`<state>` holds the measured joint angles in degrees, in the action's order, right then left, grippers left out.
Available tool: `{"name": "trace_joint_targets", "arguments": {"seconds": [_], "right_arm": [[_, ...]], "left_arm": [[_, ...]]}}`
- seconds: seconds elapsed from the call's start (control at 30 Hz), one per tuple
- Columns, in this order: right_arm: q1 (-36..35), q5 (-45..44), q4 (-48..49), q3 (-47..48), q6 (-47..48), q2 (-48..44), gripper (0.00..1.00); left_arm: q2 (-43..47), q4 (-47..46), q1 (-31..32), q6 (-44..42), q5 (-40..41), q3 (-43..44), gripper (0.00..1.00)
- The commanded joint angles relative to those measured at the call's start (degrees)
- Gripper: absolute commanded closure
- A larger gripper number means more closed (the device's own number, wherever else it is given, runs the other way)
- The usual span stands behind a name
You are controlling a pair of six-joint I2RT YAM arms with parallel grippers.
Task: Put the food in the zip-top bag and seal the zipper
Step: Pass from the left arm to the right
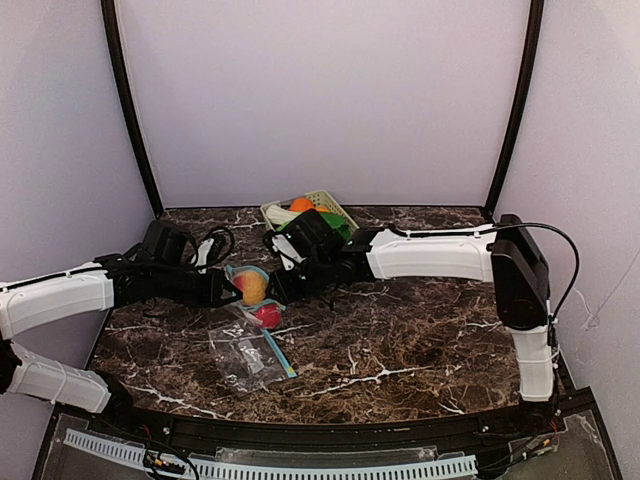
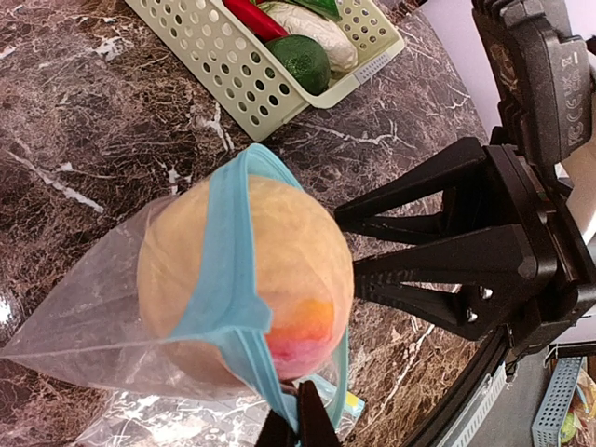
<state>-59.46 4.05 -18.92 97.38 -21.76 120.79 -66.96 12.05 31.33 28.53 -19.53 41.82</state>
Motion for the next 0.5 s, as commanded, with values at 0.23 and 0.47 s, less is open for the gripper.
{"name": "trace_joint_targets", "arguments": {"seconds": [0.23,0.47], "right_arm": [[0.58,-2.1,-5.5,4.04,-2.36,3.64,0.76],[0.91,-0.82,-5.8,4.49,-2.88,3.83,0.85]], "left_arm": [[0.97,-0.67,-0.26,-0.41,0.18,-1.26,0.99],[1.38,-0.87,-0.25,-0.2,0.29,-1.54,0.99]]}}
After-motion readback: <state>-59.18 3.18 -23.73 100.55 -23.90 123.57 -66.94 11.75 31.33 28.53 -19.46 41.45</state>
